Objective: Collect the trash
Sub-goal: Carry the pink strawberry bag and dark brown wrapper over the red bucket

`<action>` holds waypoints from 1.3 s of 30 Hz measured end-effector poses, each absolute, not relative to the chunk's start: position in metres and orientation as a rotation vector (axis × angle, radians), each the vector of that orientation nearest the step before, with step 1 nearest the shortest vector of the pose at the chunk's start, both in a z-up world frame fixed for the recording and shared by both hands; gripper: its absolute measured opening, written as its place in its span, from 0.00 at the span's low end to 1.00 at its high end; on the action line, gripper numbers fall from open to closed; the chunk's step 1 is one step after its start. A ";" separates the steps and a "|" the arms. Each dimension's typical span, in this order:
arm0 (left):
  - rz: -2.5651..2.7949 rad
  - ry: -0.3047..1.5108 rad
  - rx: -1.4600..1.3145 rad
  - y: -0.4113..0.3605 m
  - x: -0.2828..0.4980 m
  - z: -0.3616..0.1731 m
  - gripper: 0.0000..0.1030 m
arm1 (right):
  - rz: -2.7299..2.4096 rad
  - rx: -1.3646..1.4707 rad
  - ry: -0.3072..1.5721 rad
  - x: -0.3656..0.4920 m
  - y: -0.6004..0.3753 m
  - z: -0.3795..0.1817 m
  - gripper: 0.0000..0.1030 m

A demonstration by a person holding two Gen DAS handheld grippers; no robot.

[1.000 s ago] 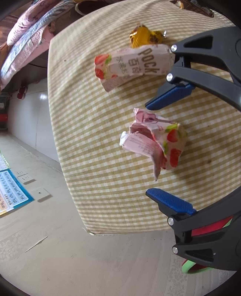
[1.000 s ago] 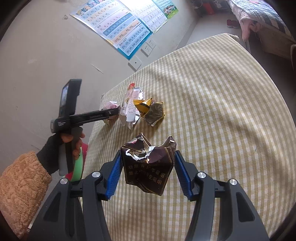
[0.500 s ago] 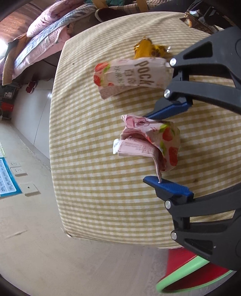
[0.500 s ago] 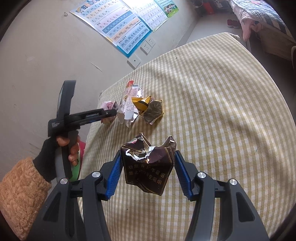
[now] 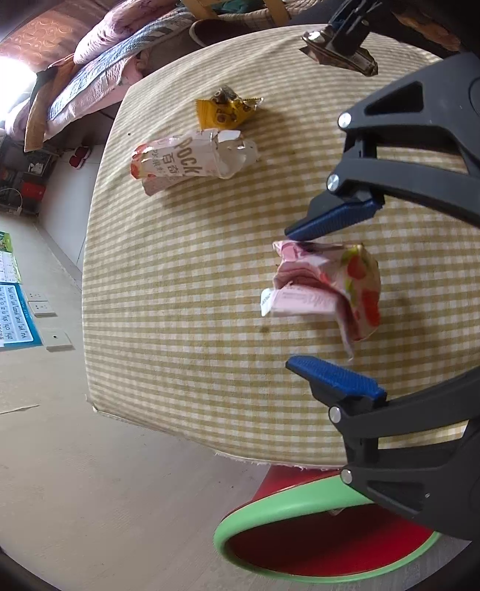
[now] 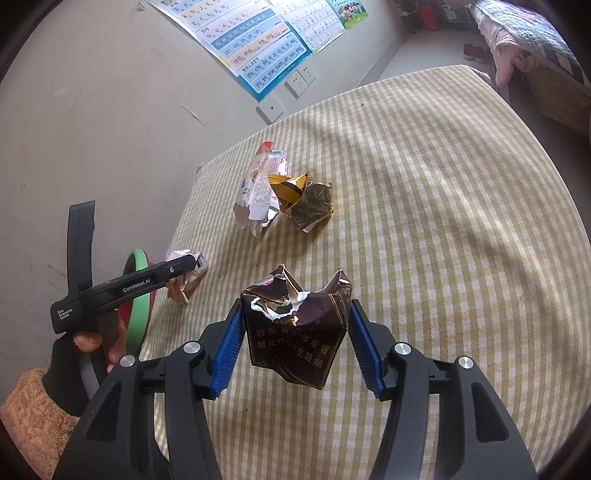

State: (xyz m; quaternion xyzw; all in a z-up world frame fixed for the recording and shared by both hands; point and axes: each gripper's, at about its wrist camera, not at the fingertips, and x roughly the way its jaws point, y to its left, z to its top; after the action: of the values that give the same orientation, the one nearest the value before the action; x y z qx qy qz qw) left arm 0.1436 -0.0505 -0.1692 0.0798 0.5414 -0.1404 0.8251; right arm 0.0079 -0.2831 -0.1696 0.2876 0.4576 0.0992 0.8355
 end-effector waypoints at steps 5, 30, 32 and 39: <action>-0.275 1.175 0.173 -0.053 0.147 -0.181 0.60 | 0.201 0.606 0.973 0.006 -0.283 -0.172 0.52; -0.210 0.986 0.136 -0.045 0.062 -0.144 0.33 | 0.205 0.575 0.977 0.006 -0.280 -0.172 0.52; -0.211 0.973 0.129 -0.044 0.060 -0.140 0.33 | 0.199 0.559 0.972 0.005 -0.277 -0.171 0.52; -0.220 0.885 0.132 -0.036 0.048 -0.117 0.33 | 0.191 0.495 0.957 0.002 -0.265 -0.165 0.52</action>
State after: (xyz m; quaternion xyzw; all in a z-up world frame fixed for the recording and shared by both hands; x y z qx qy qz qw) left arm 0.0484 -0.0362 -0.1172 0.0637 0.4269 -0.1063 0.8958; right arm 0.0023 -0.2653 -0.1646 0.2354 0.4549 0.0906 0.8541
